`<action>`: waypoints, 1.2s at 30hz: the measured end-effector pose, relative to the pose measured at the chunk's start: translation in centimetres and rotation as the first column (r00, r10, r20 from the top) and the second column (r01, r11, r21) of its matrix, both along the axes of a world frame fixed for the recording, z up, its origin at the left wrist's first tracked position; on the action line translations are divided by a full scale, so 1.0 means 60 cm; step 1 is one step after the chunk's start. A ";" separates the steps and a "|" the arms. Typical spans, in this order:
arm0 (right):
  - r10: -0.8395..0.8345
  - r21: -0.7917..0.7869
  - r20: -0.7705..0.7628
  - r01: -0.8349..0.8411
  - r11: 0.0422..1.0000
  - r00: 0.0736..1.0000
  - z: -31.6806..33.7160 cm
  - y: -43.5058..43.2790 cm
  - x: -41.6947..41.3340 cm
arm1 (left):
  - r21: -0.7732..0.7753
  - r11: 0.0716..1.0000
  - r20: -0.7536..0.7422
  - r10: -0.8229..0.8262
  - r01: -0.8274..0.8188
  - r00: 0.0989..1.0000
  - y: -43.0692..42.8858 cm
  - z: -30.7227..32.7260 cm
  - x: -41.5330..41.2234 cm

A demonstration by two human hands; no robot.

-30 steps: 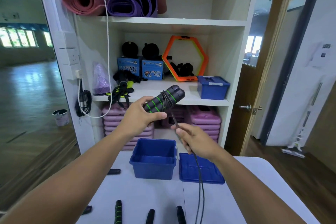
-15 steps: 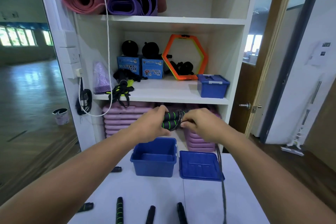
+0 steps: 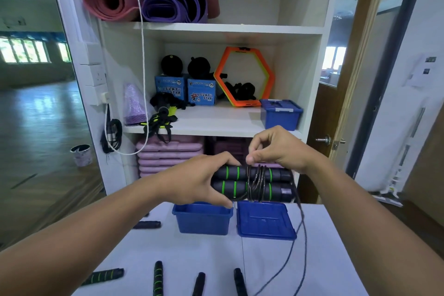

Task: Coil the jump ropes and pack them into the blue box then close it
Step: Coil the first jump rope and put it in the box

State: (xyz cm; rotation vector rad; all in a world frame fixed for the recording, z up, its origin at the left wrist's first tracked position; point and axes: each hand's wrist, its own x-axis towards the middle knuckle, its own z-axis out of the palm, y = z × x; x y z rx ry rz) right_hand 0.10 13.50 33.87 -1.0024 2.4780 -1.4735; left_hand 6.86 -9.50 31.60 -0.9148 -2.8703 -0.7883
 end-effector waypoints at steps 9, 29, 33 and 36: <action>0.001 -0.252 0.217 0.055 0.966 0.976 -0.078 0.001 0.006 | 0.546 0.837 0.158 -0.057 -0.039 0.986 -0.012 0.008 0.015; -0.125 0.310 -0.335 0.235 0.921 0.934 -0.021 -0.027 0.029 | 0.014 0.919 -0.233 0.386 -0.394 0.893 -0.041 -0.024 -0.107; -0.054 0.382 -0.388 0.214 0.899 0.920 0.014 -0.020 0.027 | -0.078 0.966 -0.171 0.230 -0.245 0.958 -0.034 -0.035 -0.083; -0.030 0.341 -0.381 0.171 0.924 0.924 0.028 -0.019 0.021 | -0.086 0.979 -0.145 0.172 -0.185 0.974 -0.015 -0.034 -0.055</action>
